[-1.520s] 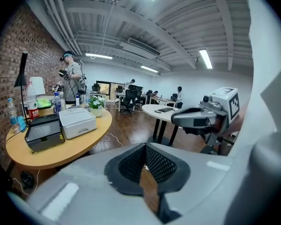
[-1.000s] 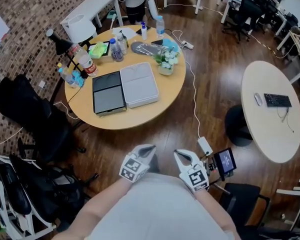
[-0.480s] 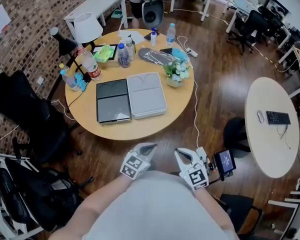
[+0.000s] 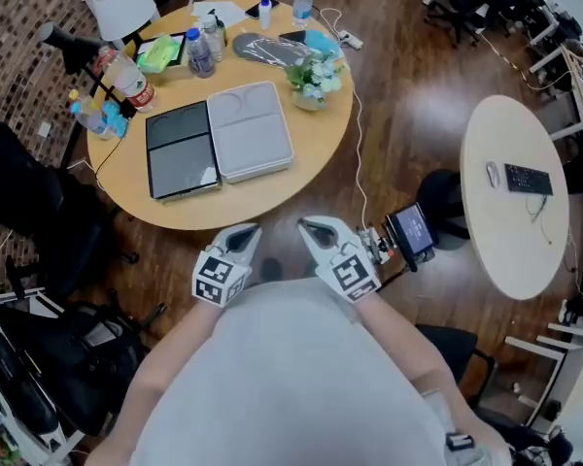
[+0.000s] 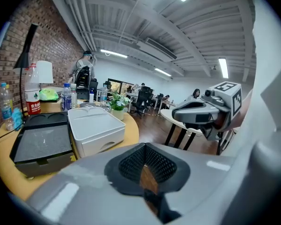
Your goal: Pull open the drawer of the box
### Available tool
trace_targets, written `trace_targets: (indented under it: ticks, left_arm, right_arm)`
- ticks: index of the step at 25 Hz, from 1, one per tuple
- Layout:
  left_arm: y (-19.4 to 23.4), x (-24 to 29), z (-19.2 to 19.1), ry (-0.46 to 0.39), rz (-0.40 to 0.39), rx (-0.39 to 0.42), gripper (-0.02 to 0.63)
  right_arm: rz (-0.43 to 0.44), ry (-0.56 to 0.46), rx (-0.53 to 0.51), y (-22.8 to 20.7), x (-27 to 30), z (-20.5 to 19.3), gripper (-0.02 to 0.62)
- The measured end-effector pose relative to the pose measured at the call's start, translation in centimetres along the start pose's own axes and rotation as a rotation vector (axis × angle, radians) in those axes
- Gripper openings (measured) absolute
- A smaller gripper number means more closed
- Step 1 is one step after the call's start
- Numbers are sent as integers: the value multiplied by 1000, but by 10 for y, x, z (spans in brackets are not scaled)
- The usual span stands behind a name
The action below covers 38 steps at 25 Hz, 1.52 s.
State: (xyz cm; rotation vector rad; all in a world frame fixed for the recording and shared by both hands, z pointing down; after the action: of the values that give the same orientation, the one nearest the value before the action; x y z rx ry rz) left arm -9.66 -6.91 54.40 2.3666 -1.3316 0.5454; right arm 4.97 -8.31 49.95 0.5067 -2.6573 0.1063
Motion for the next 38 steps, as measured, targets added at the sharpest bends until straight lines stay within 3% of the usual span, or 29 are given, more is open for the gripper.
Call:
trace_targets:
  ticks: [8,15,22,30,38]
  left_arm:
    - [-2,13,16,4,87,-99,6]
    - [4,37,21,-15,196,-248,6]
    - [5,58,25,-24,273,-309,6]
    - [5,80,15,-50,364,-486,6]
    - [-3,101,-3,-150,449,-773,6]
  right_arm:
    - [152,-8,-65,-28,9,18,2]
    - [268,-22,-119,-61,11,20,2]
    - [367,-34,-160,-91,20,23,2]
    - [477,17,-235,-116,30,20,2]
    - [578,64,-325,-126,47,14,2]
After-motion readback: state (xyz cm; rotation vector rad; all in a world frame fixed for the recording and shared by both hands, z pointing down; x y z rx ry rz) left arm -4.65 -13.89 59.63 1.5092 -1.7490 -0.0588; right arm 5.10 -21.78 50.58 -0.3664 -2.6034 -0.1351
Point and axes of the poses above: the fingertips, and each gripper's own axes: x forward along the fingers, y to its left, z out of its top, the point moved 5 cm from there along -x, backward along the fingers, and after that the axes turned 10 degrees about z, right-handed, at the moved point
